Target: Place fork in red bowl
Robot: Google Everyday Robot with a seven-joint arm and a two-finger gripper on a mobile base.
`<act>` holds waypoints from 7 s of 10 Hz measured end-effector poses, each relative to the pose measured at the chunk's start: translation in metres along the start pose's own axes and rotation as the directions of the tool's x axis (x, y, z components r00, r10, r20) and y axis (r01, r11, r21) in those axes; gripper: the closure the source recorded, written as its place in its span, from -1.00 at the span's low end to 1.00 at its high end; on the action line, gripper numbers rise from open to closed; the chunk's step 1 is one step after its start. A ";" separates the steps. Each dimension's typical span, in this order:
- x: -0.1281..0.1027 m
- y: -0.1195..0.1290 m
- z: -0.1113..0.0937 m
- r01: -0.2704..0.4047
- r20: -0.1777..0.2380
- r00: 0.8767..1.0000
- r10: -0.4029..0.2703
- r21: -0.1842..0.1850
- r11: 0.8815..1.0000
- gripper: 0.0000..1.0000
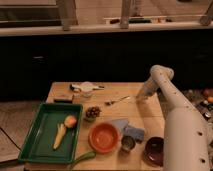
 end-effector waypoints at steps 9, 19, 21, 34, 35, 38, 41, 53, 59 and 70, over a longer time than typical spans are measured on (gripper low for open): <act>-0.020 0.013 -0.032 0.076 -0.038 0.996 -0.075 0.025 0.997 0.96; -0.035 0.044 -0.081 0.169 -0.080 0.983 -0.164 0.054 0.984 0.86; -0.039 0.052 -0.084 0.186 -0.087 0.980 -0.181 0.054 0.981 0.72; -0.045 0.103 -0.109 0.259 -0.118 0.961 -0.251 0.053 0.965 0.77; -0.048 0.106 -0.110 0.265 -0.120 0.959 -0.258 0.050 0.963 0.61; -0.046 0.122 -0.114 0.273 -0.124 0.956 -0.266 0.049 0.961 0.70; -0.052 0.129 -0.114 0.283 -0.124 0.953 -0.276 0.046 0.958 0.63; -0.052 0.176 -0.124 0.333 -0.120 0.938 -0.326 0.050 0.941 0.16; -0.133 0.104 -0.108 0.449 -0.113 0.891 -0.440 0.066 0.891 -0.60; -0.164 0.067 -0.028 0.521 -0.184 0.844 -0.505 0.055 0.851 -0.60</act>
